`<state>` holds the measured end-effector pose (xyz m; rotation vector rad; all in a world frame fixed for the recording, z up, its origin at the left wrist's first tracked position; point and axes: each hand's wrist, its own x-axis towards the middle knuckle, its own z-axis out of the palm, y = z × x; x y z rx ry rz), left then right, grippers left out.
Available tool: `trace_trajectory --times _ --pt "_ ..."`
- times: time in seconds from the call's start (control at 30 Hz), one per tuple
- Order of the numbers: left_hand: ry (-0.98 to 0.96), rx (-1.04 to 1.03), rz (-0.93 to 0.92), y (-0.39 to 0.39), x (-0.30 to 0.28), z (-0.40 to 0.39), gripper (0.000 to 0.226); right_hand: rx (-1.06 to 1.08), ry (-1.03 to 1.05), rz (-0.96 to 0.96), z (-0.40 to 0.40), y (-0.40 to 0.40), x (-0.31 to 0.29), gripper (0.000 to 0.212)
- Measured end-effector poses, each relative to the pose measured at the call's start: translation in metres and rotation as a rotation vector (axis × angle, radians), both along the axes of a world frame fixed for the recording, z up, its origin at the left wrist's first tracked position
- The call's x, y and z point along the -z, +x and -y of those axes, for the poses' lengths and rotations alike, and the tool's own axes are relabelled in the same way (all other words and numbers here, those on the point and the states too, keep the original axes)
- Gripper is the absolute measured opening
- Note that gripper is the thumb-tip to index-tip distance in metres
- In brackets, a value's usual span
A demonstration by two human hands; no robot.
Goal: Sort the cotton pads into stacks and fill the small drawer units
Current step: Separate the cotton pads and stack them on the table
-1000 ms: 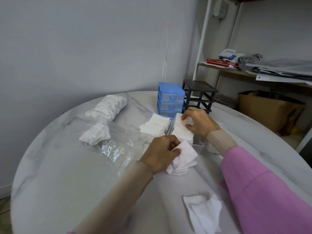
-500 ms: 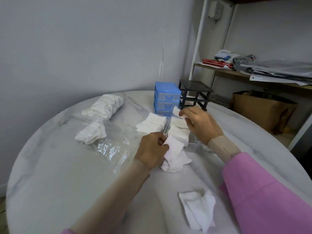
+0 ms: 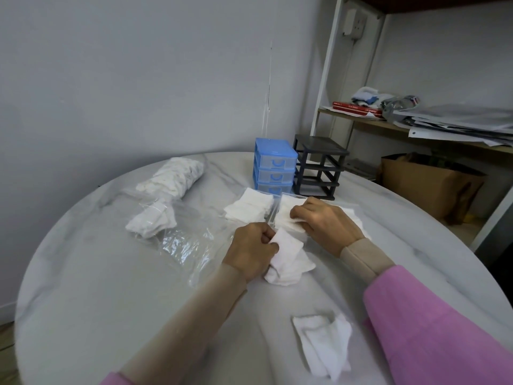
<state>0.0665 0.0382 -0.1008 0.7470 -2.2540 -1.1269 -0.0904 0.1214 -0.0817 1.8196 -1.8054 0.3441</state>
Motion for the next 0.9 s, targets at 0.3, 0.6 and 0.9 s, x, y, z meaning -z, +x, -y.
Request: trace_trajectory --times 0.3,0.6,0.9 --pt "0.021 0.004 0.001 0.001 -0.002 0.0 0.012 0.006 0.164 0.157 -0.009 0.006 -0.011 0.029" --pt "0.029 0.024 -0.002 0.002 -0.003 -0.001 0.013 0.083 0.302 0.444 -0.007 0.001 0.0 0.037" --pt "0.129 0.041 -0.046 0.003 -0.005 -0.002 0.016 0.076 0.361 0.522 -0.01 0.004 0.001 0.038"
